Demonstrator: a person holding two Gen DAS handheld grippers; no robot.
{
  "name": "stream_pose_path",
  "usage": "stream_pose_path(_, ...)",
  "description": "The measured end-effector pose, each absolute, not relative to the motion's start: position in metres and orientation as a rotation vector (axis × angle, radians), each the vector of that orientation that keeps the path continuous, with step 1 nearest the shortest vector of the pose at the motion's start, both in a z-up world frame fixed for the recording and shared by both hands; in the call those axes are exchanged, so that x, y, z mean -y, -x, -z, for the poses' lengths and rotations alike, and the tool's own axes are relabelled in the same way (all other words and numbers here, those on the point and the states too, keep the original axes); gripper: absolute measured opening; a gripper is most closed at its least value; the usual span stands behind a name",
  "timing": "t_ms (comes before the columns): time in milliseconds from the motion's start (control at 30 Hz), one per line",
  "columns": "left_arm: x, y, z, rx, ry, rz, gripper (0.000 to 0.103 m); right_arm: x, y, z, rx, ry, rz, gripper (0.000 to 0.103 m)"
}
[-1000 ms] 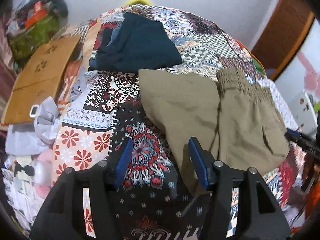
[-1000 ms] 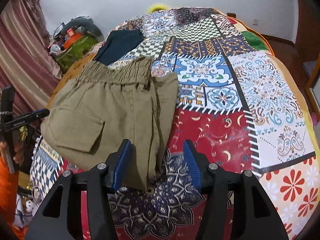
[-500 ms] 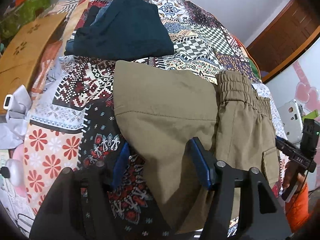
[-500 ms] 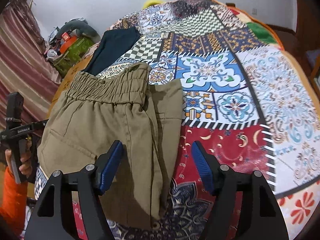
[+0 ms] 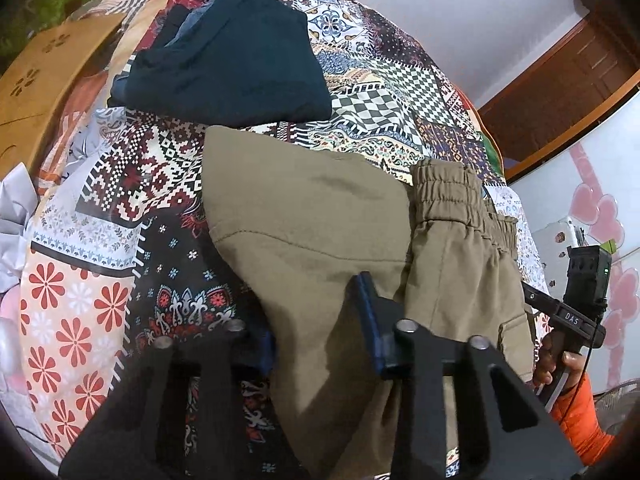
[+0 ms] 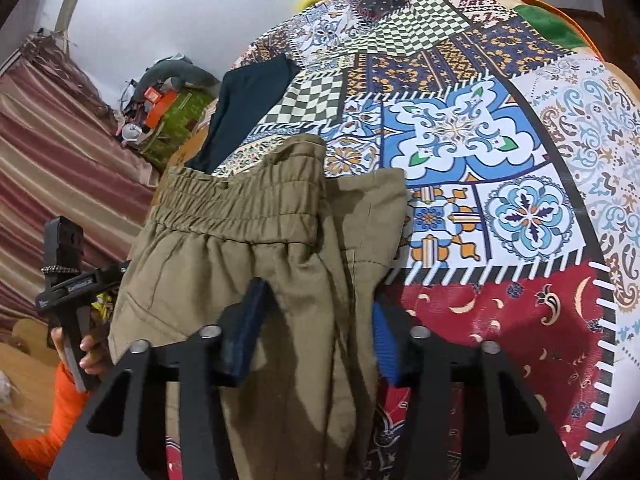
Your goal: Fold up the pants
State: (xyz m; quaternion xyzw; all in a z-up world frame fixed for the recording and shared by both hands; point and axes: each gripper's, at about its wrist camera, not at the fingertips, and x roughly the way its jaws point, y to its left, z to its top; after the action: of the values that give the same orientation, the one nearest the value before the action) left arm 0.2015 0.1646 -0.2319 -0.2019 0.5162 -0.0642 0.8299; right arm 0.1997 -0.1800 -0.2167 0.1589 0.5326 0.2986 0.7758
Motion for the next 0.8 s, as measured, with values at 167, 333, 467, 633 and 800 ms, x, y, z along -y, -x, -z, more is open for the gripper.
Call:
stream_pose_path(167, -0.159, -0.199, 0.22, -1.061, 0.353, 0.092, 0.011, 0.174, -0.197, 0.205, -1.113, -0.297, -0.643, 0.017)
stream_pose_path(333, -0.153, -0.189, 0.191, -0.975, 0.294, 0.101, 0.003, 0.172, -0.196, 0.192, -1.071, -0.247, -0.641, 0.011)
stream_pose_path(467, -0.149, -0.185, 0.163, -0.915, 0.239, 0.105, 0.003, 0.167, -0.201, 0.176, -1.038, -0.207, -0.662, 0.011)
stream_pose_path(633, -0.152, -0.194, 0.133, -0.851, 0.173, 0.071, 0.003, 0.148, -0.208, 0.151, -0.965, -0.133, -0.692, 0.01)
stream_pose_path(800, -0.173, -0.209, 0.107, -0.784, 0.152, 0.026, 0.003, 0.126, -0.227, 0.125, -0.891, -0.101, -0.706, 0.01)
